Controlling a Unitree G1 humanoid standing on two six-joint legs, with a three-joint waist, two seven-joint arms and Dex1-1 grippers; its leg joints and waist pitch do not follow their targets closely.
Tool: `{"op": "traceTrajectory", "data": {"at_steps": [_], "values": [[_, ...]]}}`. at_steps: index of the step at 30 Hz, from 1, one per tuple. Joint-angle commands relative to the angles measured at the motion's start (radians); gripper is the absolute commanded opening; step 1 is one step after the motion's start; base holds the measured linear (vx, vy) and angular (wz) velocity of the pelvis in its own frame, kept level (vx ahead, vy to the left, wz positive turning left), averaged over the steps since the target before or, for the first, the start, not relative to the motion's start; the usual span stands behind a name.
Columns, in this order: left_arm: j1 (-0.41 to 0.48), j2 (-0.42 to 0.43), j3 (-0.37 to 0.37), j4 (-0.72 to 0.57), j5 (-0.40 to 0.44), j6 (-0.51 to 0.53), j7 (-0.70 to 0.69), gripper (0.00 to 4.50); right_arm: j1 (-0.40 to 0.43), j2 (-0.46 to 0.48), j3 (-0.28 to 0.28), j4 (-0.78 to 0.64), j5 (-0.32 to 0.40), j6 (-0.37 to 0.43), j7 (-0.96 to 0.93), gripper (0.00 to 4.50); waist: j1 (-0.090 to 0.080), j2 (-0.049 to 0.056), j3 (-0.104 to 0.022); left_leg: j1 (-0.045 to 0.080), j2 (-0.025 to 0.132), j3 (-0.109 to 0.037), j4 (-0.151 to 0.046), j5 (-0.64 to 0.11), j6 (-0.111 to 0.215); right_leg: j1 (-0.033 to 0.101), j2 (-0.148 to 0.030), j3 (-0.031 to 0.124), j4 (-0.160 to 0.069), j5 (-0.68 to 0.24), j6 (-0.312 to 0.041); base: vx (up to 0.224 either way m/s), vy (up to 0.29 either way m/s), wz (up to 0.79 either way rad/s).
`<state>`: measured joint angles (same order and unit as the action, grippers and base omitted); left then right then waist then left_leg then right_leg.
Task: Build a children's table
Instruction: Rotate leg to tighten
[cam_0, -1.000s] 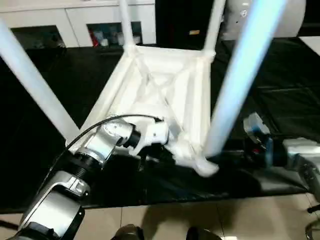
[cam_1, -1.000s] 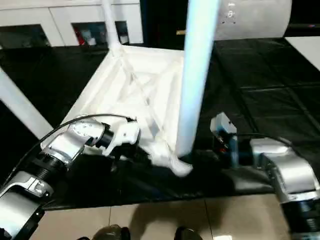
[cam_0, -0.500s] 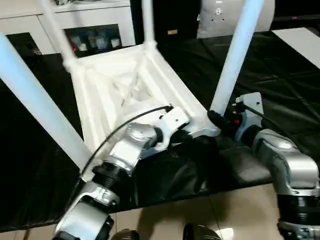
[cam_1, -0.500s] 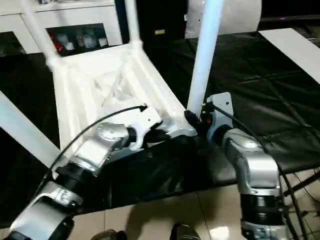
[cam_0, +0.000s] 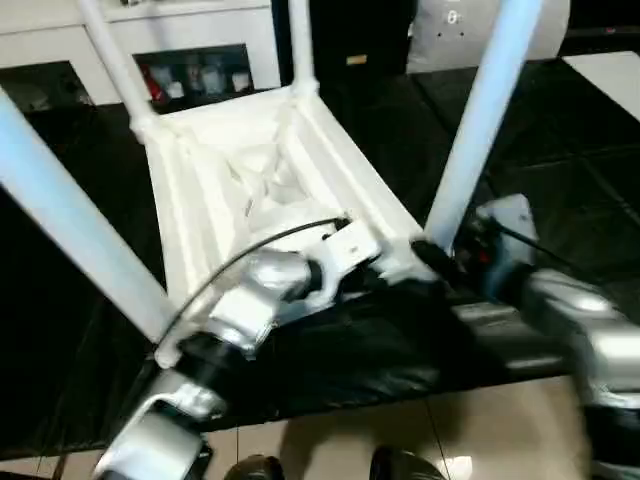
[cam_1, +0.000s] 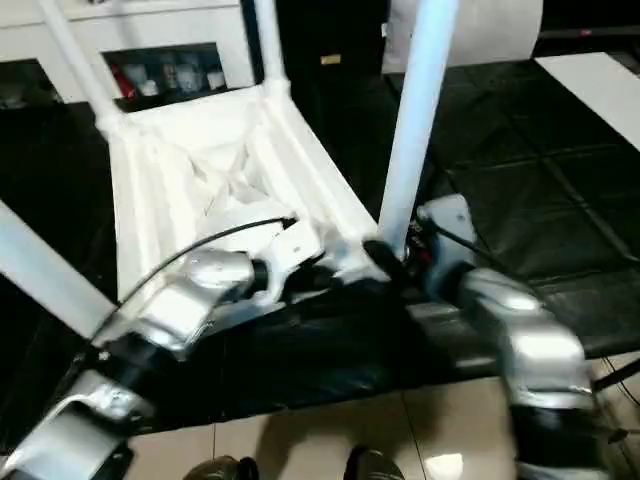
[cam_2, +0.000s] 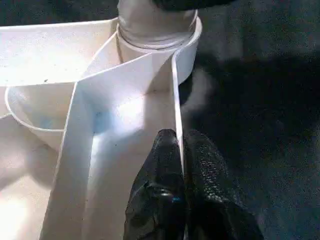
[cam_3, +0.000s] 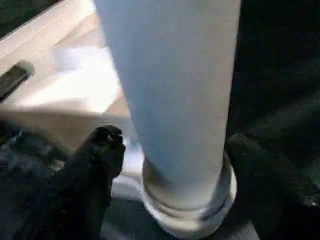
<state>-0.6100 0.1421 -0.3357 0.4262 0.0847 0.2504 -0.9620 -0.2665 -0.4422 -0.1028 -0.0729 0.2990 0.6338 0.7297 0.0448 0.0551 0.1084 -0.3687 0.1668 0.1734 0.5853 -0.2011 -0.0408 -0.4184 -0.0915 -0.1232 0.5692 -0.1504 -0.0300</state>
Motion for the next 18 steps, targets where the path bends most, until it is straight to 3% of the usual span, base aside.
{"op": "traceTrajectory", "data": {"at_steps": [1,4,6,9,10,12,14,18], "values": [[0.007,0.016,-0.039,-0.028,-0.04,-0.084,-0.11,0.0,0.006,-0.052,0.007,-0.012,0.033,-0.032,0.103,4.0,0.006,-0.024,-0.072,-0.002,0.055,-0.022,-0.056,-0.099,0.165,0.073,-0.071,0.058,-0.076,-0.317,-0.16,0.0,0.0,0.0],[0.006,0.046,-0.056,-0.026,-0.041,-0.113,-0.167,0.0,0.013,-0.112,0.013,-0.008,0.045,-0.046,0.187,4.32,0.019,-0.02,-0.071,0.005,0.058,-0.02,-0.057,-0.111,0.154,0.068,-0.072,0.061,-0.079,-0.35,-0.153,0.0,0.0,0.0],[-0.003,0.07,-0.071,-0.014,-0.038,-0.14,-0.214,0.0,0.01,-0.154,0.022,0.011,0.036,-0.067,0.241,4.48,0.026,-0.022,-0.074,0.005,0.062,-0.021,-0.056,-0.101,0.151,0.068,-0.072,0.063,-0.071,-0.312,-0.171,0.0,0.0,0.0],[-0.032,0.118,-0.097,0.023,-0.034,-0.216,-0.31,0.0,0.002,-0.223,0.046,0.046,0.04,-0.136,0.373,4.48,0.033,-0.022,-0.076,0.005,0.062,-0.02,-0.054,-0.09,0.158,0.067,-0.072,0.063,-0.067,-0.285,-0.183,0.0,0.0,0.0],[-0.042,0.127,-0.102,0.035,-0.033,-0.238,-0.331,0.0,0.004,-0.24,0.052,0.047,0.057,-0.143,0.42,4.48,0.044,-0.024,-0.079,0.005,0.063,-0.018,-0.051,-0.087,0.166,0.069,-0.075,0.064,-0.062,-0.274,-0.187,0.0,0.0,0.0],[-0.05,0.134,-0.106,0.046,-0.032,-0.256,-0.35,0.0,0.005,-0.255,0.058,0.049,0.075,-0.144,0.467,4.48,0.049,-0.024,-0.079,0.003,0.064,-0.019,-0.05,-0.076,0.176,0.07,-0.074,0.063,-0.06,-0.26,-0.192,0.0,0.0,0.0],[-0.062,0.145,-0.117,0.052,-0.036,-0.281,-0.395,0.0,0.006,-0.278,0.08,0.054,0.086,-0.162,0.542,4.14,0.052,-0.029,-0.081,0.001,0.064,-0.019,-0.049,-0.071,0.18,0.071,-0.075,0.062,-0.059,-0.261,-0.191,0.0,0.0,0.0],[-0.076,0.149,-0.127,0.069,-0.037,-0.309,-0.428,0.0,-0.001,-0.296,0.112,0.062,0.096,-0.173,0.612,4.02,0.059,-0.027,-0.082,0.001,0.066,-0.02,-0.047,-0.059,0.184,0.07,-0.075,0.061,-0.058,-0.267,-0.194,0.0,0.0,0.0]]}}
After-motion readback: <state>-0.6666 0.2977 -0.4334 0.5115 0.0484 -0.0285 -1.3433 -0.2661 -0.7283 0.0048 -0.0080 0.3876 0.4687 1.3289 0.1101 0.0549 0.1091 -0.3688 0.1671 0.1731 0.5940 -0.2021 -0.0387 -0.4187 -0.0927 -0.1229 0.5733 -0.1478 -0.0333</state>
